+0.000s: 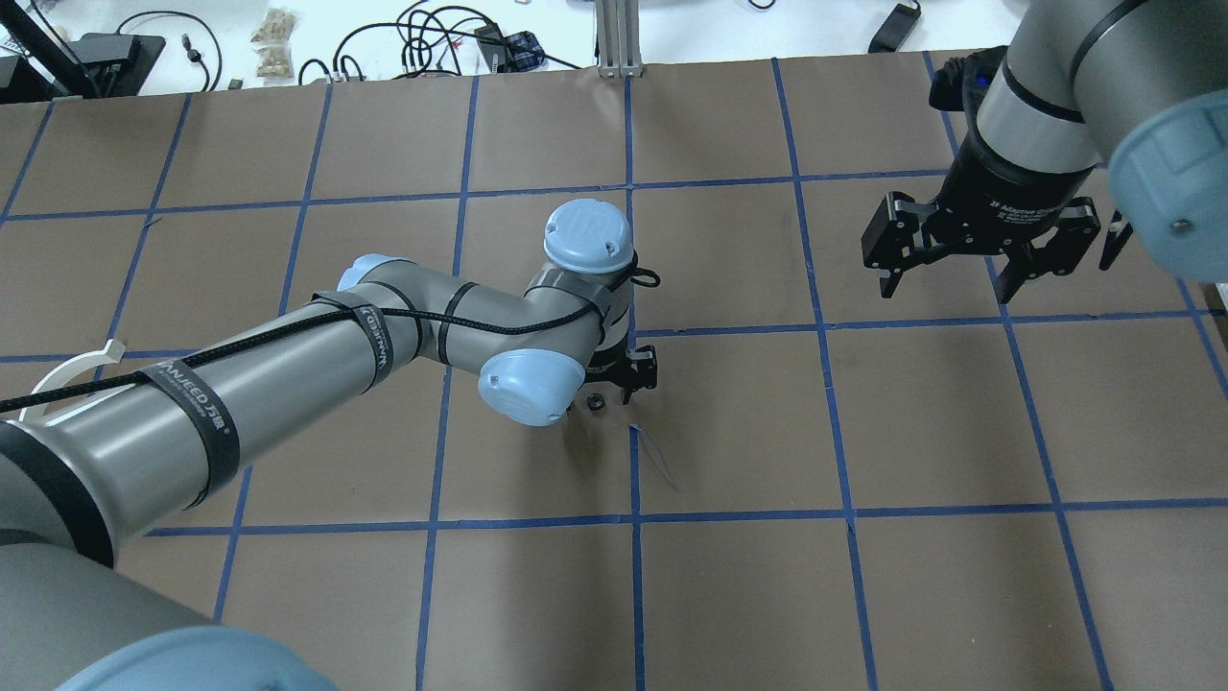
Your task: Place bearing gear from tray to pile
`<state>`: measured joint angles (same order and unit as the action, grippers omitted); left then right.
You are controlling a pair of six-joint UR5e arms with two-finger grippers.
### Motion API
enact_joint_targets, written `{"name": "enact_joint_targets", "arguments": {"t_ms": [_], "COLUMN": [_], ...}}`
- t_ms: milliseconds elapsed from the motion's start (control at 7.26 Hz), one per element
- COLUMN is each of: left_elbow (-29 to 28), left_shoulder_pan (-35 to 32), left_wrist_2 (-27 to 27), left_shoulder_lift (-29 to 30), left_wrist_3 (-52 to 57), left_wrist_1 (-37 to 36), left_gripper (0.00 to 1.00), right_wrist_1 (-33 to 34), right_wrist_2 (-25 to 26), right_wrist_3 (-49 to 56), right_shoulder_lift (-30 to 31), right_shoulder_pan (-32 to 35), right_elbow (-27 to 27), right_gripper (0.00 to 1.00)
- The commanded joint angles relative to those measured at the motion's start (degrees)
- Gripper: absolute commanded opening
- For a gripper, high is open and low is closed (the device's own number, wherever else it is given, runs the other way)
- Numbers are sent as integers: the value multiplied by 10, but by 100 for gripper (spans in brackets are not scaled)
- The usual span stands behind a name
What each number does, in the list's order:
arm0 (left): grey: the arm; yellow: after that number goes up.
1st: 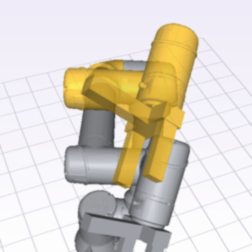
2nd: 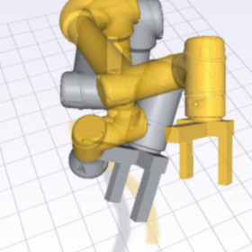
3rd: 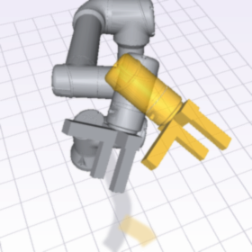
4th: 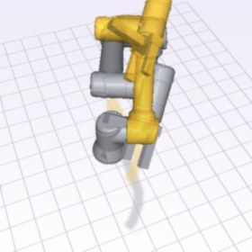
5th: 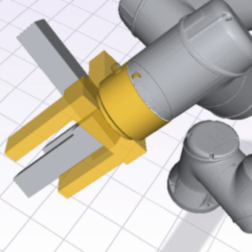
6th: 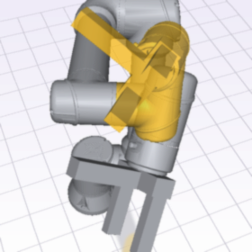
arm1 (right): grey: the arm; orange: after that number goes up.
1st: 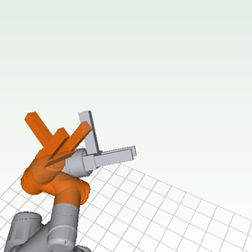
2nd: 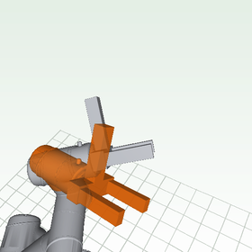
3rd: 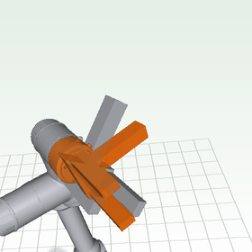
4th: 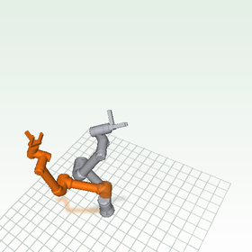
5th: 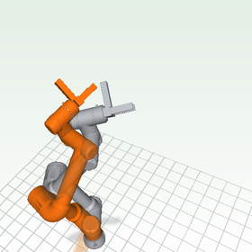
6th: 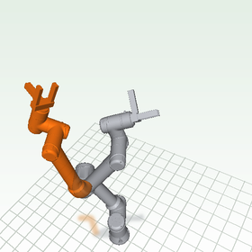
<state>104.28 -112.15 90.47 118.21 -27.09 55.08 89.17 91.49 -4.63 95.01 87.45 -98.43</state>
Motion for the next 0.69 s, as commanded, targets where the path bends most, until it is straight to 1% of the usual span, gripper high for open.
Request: {"name": "enact_joint_targets", "arguments": {"t_ms": [0, 276, 413, 551], "left_elbow": [0, 0, -14, -32], "left_shoulder_pan": [0, 4, 23, 60], "left_wrist_2": [0, 1, 5, 1], "left_shoulder_lift": [-1, -7, -22, -38], "left_wrist_3": [1, 9, 12, 14], "left_wrist_1": [-2, -2, -1, 10], "left_gripper": [1, 0, 0, 0], "right_wrist_1": [1, 1, 2, 4], "right_wrist_2": [-2, -1, -1, -3], "right_wrist_3": [0, 0, 1, 1], "right_shoulder_lift": [0, 0, 0, 0], "right_shoulder_pan": [0, 0, 0, 0], "right_elbow": [0, 2, 2, 3], "right_gripper": [100, 100, 100, 100]}}
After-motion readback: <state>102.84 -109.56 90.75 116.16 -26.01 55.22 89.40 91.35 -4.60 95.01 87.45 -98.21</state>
